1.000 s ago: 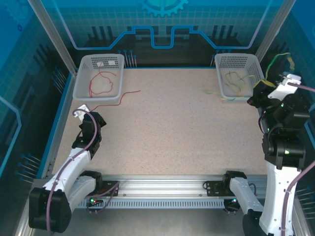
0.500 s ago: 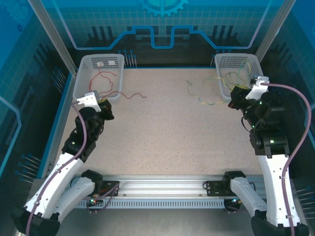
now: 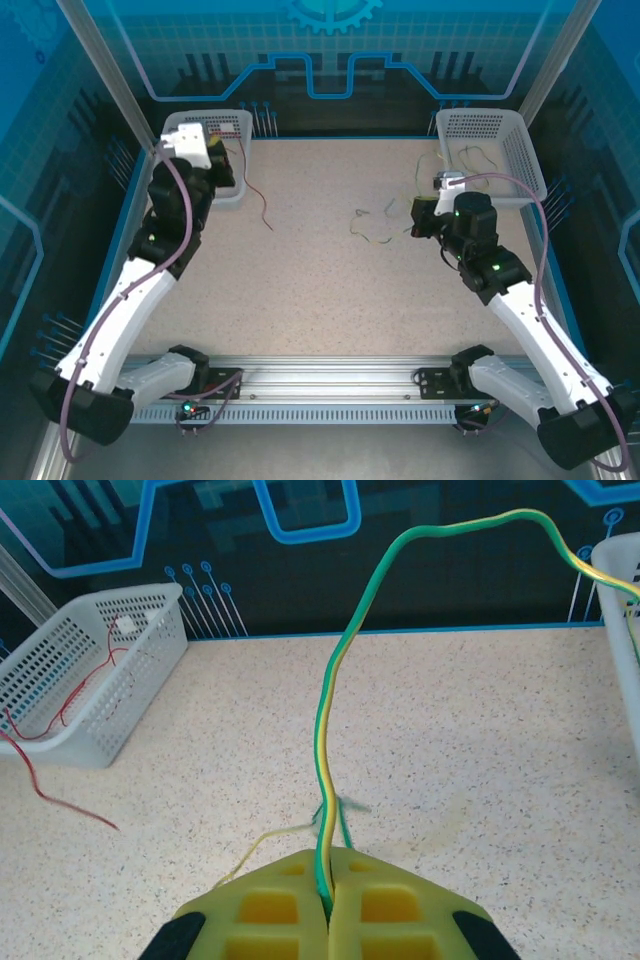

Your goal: Untangle the cables

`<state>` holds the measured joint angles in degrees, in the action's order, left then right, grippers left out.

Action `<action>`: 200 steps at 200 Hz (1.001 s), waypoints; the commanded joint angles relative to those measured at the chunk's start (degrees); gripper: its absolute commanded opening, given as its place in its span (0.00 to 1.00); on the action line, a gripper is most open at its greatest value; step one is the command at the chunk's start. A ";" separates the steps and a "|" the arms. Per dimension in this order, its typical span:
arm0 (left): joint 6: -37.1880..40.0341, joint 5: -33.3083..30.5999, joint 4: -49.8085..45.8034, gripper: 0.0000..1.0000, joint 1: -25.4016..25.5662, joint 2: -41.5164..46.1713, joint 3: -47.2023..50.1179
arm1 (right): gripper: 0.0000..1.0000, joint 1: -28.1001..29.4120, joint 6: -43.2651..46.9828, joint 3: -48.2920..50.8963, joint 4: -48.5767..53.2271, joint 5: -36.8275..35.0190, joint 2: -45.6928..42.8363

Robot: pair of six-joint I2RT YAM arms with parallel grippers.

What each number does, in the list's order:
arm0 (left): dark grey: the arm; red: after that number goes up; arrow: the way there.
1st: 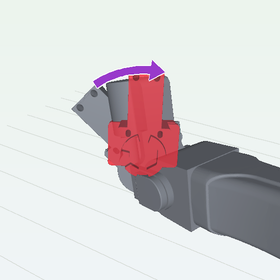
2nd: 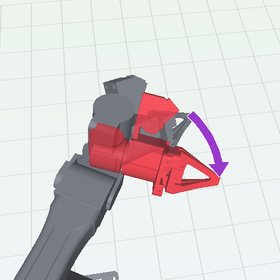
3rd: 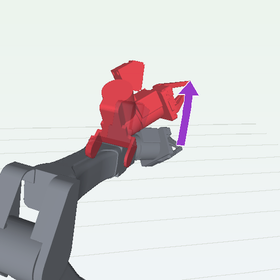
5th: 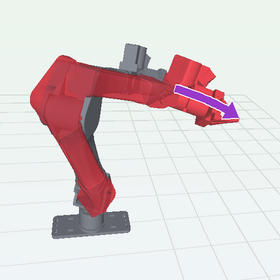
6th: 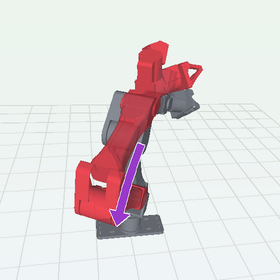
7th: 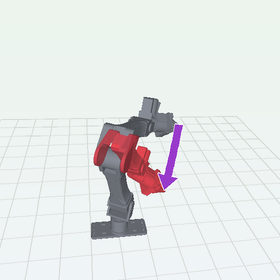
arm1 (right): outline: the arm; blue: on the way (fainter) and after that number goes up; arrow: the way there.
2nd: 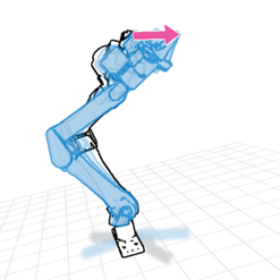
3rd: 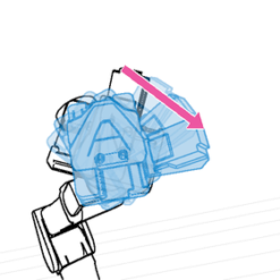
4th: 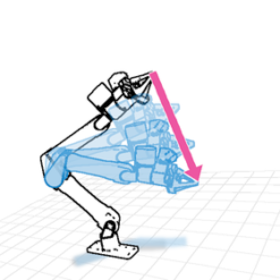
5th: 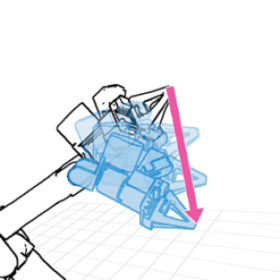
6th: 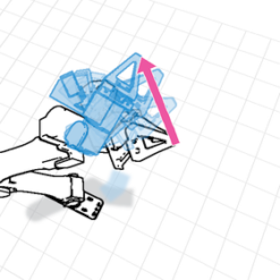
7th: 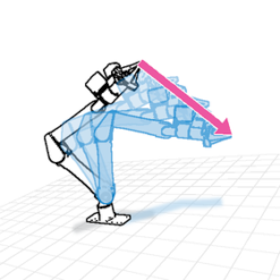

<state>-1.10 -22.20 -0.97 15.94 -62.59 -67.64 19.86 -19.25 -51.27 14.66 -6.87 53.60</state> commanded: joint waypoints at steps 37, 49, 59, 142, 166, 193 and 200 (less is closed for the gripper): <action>4.64 3.47 3.36 0.00 -7.73 -7.54 -11.42 | 0.00 1.85 0.00 3.69 -7.79 -1.58 3.81; 4.32 5.11 1.78 0.00 -8.91 -9.16 -14.81 | 0.00 1.82 -0.01 3.62 -7.80 -1.68 4.56; 5.08 5.38 1.53 0.00 -9.66 -10.66 -17.32 | 0.00 1.94 0.08 3.58 -7.79 -1.74 5.15; 11.82 1.52 1.84 0.00 -19.68 -25.11 -27.79 | 0.00 2.11 0.52 3.30 -8.21 -1.34 5.73; 9.92 3.43 4.12 0.00 -21.74 -25.13 -25.61 | 0.00 2.12 0.78 3.01 -7.80 -1.74 5.04; 10.56 4.78 2.95 0.00 -22.87 -28.21 -24.83 | 0.00 2.10 0.88 2.88 -7.87 -1.33 4.93; 10.57 3.83 3.27 0.00 -22.89 -28.94 -23.97 | 0.00 2.11 0.91 2.73 -7.88 -1.32 4.93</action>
<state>9.02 -18.98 0.84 -6.04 -88.99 -92.95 21.12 -19.20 -47.66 7.66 -7.51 59.27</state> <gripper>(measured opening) 0.068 0.057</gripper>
